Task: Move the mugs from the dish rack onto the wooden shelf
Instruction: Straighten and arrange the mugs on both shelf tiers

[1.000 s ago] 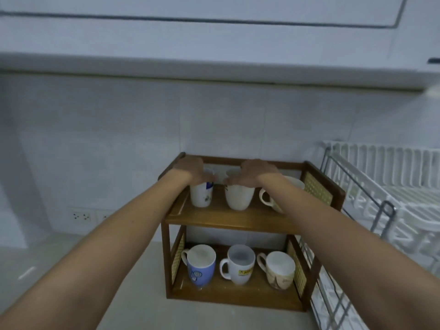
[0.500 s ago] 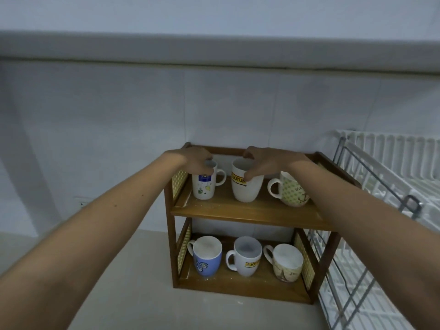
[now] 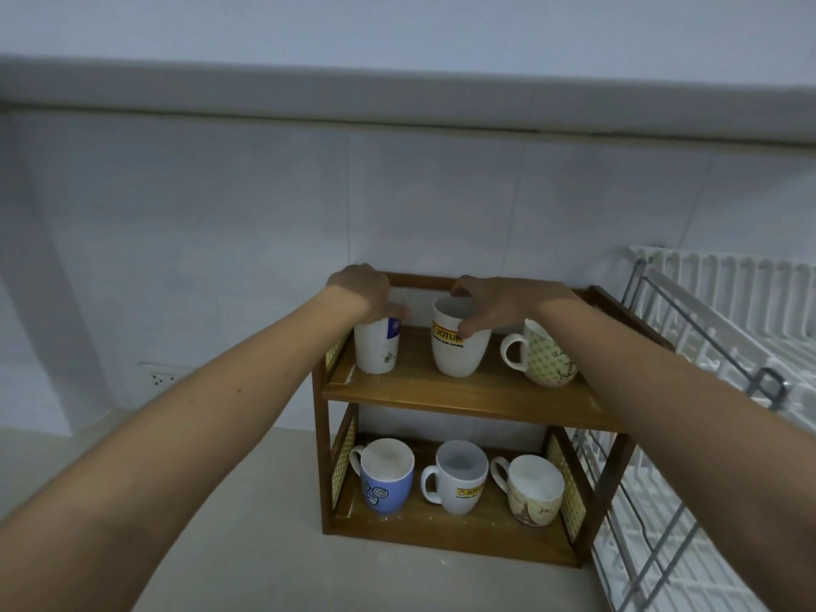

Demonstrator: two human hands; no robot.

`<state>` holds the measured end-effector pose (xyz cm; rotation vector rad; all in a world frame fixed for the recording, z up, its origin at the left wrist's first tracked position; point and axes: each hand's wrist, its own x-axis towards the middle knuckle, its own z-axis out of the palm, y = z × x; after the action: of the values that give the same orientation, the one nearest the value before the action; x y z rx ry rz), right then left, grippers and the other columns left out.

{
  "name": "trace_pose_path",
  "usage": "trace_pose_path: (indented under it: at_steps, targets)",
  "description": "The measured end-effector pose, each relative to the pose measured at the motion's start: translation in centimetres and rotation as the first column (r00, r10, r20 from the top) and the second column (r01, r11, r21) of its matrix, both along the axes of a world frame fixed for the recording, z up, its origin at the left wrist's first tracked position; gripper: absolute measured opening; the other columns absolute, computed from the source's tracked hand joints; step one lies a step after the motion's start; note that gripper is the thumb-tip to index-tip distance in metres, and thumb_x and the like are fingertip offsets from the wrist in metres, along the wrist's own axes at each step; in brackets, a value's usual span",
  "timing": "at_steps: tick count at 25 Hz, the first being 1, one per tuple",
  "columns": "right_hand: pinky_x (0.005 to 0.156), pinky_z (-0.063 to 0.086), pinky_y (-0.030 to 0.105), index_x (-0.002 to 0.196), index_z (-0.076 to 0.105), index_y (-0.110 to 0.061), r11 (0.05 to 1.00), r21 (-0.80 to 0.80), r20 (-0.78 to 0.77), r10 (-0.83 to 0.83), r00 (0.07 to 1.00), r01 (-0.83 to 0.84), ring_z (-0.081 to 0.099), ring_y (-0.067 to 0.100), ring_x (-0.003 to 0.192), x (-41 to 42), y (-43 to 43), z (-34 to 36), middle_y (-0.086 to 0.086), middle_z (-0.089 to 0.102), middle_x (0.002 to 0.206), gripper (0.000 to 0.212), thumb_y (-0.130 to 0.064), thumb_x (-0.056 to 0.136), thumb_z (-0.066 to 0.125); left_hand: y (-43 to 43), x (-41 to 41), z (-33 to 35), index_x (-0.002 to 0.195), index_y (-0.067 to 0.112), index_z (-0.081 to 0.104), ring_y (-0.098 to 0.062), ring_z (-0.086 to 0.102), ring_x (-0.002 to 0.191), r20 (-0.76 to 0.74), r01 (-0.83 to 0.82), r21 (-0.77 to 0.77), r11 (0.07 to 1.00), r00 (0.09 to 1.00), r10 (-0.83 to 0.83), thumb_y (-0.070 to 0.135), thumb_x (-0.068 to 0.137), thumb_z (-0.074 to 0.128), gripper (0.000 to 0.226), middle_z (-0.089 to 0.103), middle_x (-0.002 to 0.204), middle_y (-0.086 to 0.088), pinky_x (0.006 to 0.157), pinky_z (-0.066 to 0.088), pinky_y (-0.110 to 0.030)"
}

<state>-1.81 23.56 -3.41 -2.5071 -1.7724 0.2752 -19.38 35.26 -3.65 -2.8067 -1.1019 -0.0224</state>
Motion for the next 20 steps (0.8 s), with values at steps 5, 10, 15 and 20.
trace_pose_path:
  at_steps: [5, 10, 15, 20]
  targets:
    - [0.097, 0.043, 0.043, 0.141, 0.024, -0.031, 0.997, -0.081, 0.049, -0.006, 0.999, 0.01, 0.047, 0.027, 0.119, -0.2, 0.0, 0.5, 0.004, 0.041, 0.145, 0.08, -0.045, 0.076, 0.068, 0.6, -0.2, 1.6, 0.145, 0.023, 0.033, -0.026, 0.038, 0.133, -0.051, 0.197, -0.262, 0.945, 0.975, -0.218, 0.047, 0.086, 0.059, 0.068, 0.037, 0.149, -0.006, 0.105, 0.038, -0.038]
    - [0.099, 0.042, 0.047, 0.14, 0.022, -0.033, 0.992, -0.123, 0.06, 0.028, 0.998, -0.021, 0.045, 0.029, 0.122, -0.3, 0.0, 0.7, 0.005, 0.035, 0.149, 0.078, -0.037, 0.079, 0.069, 1.6, -0.8, 1.8, 0.143, 0.027, 0.037, -0.023, 0.028, 0.14, -0.127, 0.323, -0.318, 0.891, 0.917, -0.378, 0.013, 0.087, 0.063, 0.064, 0.03, 0.154, -0.001, 0.109, 0.031, -0.037]
    - [0.101, 0.041, 0.049, 0.14, 0.023, -0.032, 0.991, -0.118, 0.054, 0.076, 0.996, -0.069, 0.042, 0.03, 0.126, -0.3, 0.0, 0.6, 0.006, 0.033, 0.149, 0.077, -0.03, 0.08, 0.07, 1.6, -1.1, 1.5, 0.142, 0.027, 0.038, -0.023, 0.031, 0.139, -0.132, 0.359, -0.216, 0.908, 0.91, -0.392, 0.014, 0.087, 0.063, 0.062, 0.033, 0.153, 0.0, 0.111, 0.034, -0.043]
    - [0.099, 0.042, 0.048, 0.14, 0.021, -0.037, 0.994, -0.084, -0.006, 0.073, 0.997, -0.073, 0.042, 0.028, 0.124, -0.2, -0.4, 0.3, 0.004, 0.036, 0.145, 0.084, -0.028, 0.075, 0.074, 1.1, -0.7, 0.0, 0.143, 0.02, 0.039, -0.028, 0.044, 0.129, -0.001, 0.171, -0.05, 0.984, 0.985, -0.172, 0.063, 0.085, 0.049, 0.073, 0.043, 0.147, -0.007, 0.103, 0.041, -0.039]
